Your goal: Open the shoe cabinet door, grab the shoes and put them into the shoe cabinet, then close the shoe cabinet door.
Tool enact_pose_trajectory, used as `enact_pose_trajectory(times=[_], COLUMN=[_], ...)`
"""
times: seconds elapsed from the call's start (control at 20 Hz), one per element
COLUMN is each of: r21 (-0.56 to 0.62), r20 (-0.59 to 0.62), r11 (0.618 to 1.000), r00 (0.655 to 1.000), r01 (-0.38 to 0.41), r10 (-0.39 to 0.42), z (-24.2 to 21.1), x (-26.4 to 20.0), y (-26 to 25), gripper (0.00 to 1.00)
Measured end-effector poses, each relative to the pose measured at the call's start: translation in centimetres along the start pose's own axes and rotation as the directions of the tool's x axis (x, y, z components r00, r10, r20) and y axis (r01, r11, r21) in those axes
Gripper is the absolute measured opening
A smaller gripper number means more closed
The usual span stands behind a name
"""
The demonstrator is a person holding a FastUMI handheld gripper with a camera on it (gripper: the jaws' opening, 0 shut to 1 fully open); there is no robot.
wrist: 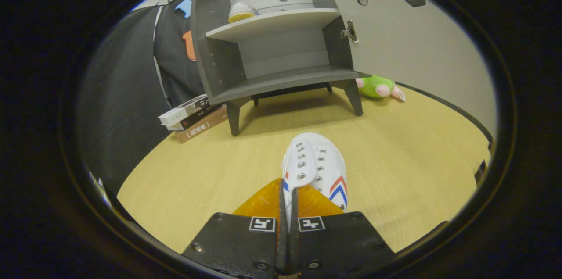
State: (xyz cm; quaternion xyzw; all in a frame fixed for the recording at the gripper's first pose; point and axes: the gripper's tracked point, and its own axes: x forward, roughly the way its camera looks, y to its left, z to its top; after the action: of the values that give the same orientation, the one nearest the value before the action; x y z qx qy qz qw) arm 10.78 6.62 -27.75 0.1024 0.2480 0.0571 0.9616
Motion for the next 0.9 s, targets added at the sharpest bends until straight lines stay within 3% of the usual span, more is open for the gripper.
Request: enact_pose_trajectory(times=[0.35,0.9], r21=[-0.044,-0.078], r20=[0.008,0.102], r11=[0.998,0.987], r00=[0.999,0.984], r01=[-0.039,-0.138], r10=[0.039,0.145], z=[0.9,6.9], x=[-1.1,-4.0], y=[0.3,2.5], gripper=[0.06,0.06])
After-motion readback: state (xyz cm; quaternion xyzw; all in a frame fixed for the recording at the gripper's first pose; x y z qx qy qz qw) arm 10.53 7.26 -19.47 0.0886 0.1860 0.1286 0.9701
